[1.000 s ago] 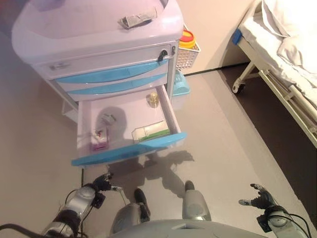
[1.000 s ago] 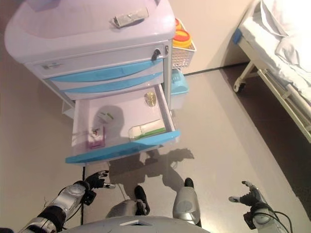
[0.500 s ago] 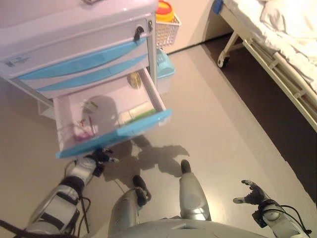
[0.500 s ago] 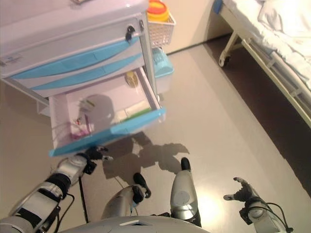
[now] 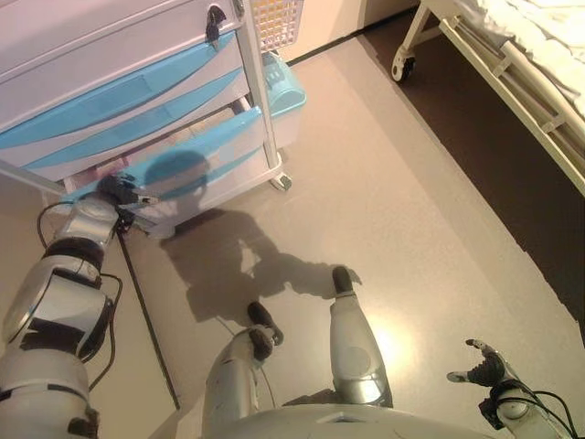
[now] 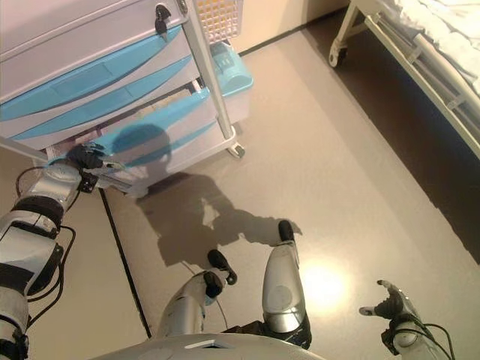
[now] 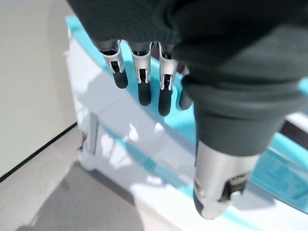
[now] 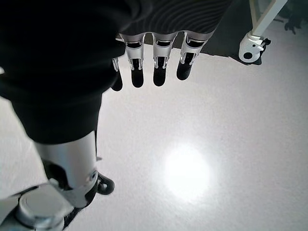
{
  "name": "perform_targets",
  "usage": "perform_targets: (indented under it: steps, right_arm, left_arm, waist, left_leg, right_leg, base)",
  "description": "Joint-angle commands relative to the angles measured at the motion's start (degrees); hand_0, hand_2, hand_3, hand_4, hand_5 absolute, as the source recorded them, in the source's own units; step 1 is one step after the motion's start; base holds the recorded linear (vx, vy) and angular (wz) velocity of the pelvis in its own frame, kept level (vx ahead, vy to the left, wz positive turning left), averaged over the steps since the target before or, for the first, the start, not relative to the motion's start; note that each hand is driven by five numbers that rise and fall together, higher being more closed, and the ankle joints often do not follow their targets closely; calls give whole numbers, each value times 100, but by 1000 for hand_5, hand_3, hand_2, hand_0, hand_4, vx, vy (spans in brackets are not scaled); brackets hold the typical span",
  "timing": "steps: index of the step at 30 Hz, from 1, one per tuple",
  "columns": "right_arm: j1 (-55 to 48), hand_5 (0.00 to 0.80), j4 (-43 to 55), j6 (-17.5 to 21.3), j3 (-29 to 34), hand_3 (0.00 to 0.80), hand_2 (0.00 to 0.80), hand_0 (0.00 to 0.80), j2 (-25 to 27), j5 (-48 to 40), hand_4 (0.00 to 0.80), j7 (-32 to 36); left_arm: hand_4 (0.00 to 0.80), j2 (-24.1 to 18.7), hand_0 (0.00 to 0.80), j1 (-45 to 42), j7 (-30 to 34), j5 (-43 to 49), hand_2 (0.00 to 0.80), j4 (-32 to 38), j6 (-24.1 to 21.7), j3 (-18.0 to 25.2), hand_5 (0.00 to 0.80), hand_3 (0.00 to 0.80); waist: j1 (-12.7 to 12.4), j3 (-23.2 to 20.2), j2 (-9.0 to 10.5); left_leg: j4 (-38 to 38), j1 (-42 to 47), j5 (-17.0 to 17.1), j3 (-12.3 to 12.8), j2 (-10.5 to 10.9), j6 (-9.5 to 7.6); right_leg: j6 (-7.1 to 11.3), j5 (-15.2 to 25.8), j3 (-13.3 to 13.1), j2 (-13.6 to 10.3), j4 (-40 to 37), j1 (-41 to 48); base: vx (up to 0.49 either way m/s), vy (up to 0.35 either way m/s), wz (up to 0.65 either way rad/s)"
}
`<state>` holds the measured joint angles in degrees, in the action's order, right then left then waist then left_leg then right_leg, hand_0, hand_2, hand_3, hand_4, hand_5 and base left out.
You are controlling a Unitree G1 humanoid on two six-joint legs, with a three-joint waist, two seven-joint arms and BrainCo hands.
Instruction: Open the drawer and pick up the medicine
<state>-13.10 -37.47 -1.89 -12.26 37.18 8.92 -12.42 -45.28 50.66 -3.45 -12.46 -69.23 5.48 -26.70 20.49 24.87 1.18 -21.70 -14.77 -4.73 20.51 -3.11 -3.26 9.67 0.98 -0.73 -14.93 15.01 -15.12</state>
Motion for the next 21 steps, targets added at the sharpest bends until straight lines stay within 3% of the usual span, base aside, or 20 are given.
perform_targets:
  steps: [1, 8, 14, 17, 21]
  right_arm:
    - [16, 0, -279, 184, -252, 0, 0, 0, 23, -167, 0, -321]
    - [226, 0, -631, 392, -378, 0, 0, 0, -131, -261, 0, -555]
    - [228, 0, -632, 460, -432, 0, 0, 0, -263, -55, 0, -558]
    - [124, 0, -422, 567, -432, 0, 0, 0, -316, 128, 0, -537]
    - [-222, 0, 117, 736, -184, 0, 0, 0, -367, 145, 0, -428]
  left_arm:
    - [0, -643, 0, 333, -667, -124, 0, -205, -415, 375, 0, 0]
    - [0, -678, 0, 613, -1125, -494, 0, -284, -470, 524, 0, 0]
    - [0, -318, 0, -13, -427, -843, 0, 116, -629, 695, 0, 0]
    - [0, -37, 0, -553, 179, -1148, 0, 645, -714, 796, 0, 0]
    - [0, 487, 0, -1804, 783, -1297, 0, 2051, -819, 920, 0, 0]
  waist:
    - [-4, 75, -51]
    - [-123, 158, -32]
    - [-232, 120, -58]
    - [-330, 73, -70]
    - [-601, -37, -111]
  left_leg:
    - [303, 546, -686, -113, 144, 151]
    - [154, 284, -712, -228, 174, 168]
    - [269, 403, -692, -287, 209, 162]
    - [364, 500, -669, -350, 217, 159]
    - [592, 727, -615, -432, 236, 156]
  right_leg:
    - [-117, 560, -192, -52, 691, -568]
    - [-140, 524, -188, -64, 642, -629]
    - [-113, 529, -125, -89, 653, -505]
    - [-91, 484, -56, -83, 610, -359]
    - [-22, 399, 178, -115, 479, -26]
  base:
    - [-31, -4, -1]
    - [-49, 0, 3]
    - [1, -11, 4]
    - [-8, -63, 7]
    - [0, -83, 6]
